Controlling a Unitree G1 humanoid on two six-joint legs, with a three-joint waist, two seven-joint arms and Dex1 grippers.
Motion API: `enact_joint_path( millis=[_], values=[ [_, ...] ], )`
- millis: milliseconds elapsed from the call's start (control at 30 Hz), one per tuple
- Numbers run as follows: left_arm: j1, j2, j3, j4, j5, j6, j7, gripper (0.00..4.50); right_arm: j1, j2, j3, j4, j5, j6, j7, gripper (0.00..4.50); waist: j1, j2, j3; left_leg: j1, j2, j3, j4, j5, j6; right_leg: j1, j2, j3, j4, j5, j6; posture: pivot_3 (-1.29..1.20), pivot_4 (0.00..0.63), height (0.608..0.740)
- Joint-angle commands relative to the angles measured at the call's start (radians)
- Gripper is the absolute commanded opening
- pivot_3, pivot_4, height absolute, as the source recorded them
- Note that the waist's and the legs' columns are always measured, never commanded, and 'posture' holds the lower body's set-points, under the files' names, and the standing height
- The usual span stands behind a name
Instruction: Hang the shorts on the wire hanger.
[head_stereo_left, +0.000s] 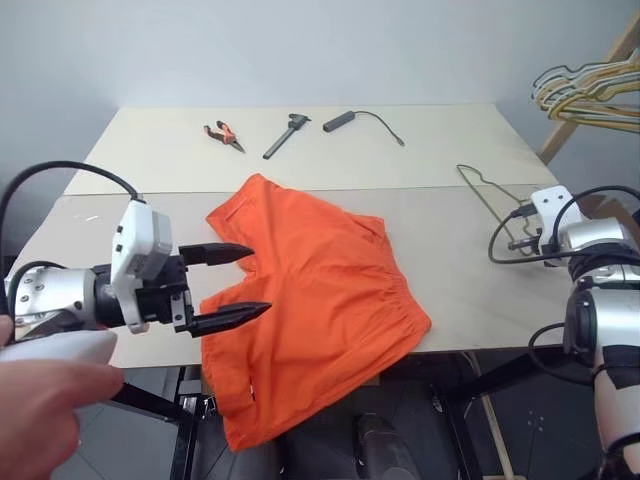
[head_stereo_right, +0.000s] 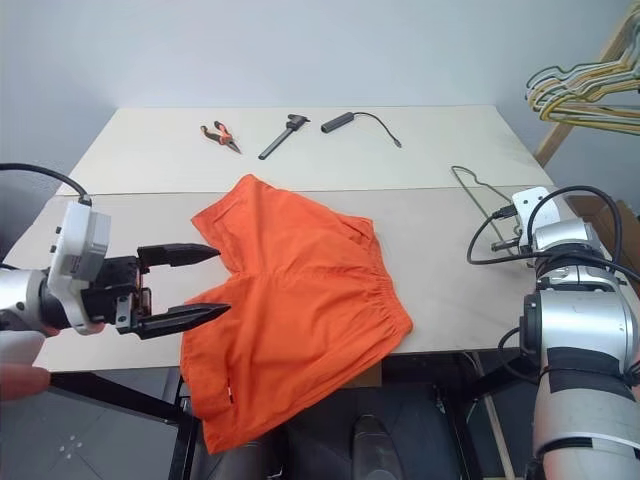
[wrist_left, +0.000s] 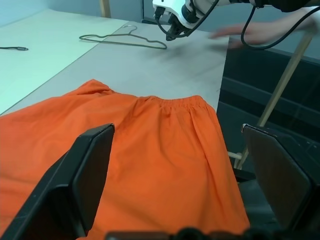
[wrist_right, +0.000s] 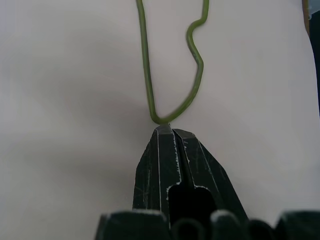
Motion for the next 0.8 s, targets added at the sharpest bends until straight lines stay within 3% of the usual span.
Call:
enact_joint_path(
  millis=[33, 467, 800],
  values=[
    [0.019, 0.018, 0.063, -0.04, -0.013, -0.009, -0.008, 4.44, -0.045, -0.024, 0.014, -0.013, -0.016, 0.015, 0.084, 0.06, -0.001, 0.0, 0.0, 0.0, 0.0, 0.0, 0.0, 0.0, 0.0, 0.0, 0.0, 0.0, 0.0, 0.0, 0.0, 0.06, 0.105, 0.74],
    [-0.002, 0.016, 0.021, -0.016, -0.001, -0.021, -0.033, 4.44, -0.102, -0.07, 0.142, -0.081, -0.071, 0.013, 0.526, 0.06, -0.003, 0.0, 0.0, 0.0, 0.0, 0.0, 0.0, 0.0, 0.0, -0.001, 0.0, 0.0, 0.001, 0.0, 0.0, -0.02, 0.123, 0.74],
    [-0.024, 0.015, 0.001, -0.001, 0.012, -0.028, -0.063, 4.44, 0.08, -0.12, 0.193, -0.247, -0.054, 0.045, 0.763, 0.06, -0.003, 0.0, 0.0, 0.0, 0.0, 0.0, 0.0, 0.0, 0.0, -0.001, 0.0, 0.0, 0.001, 0.0, -0.001, -0.02, 0.115, 0.74]
  ],
)
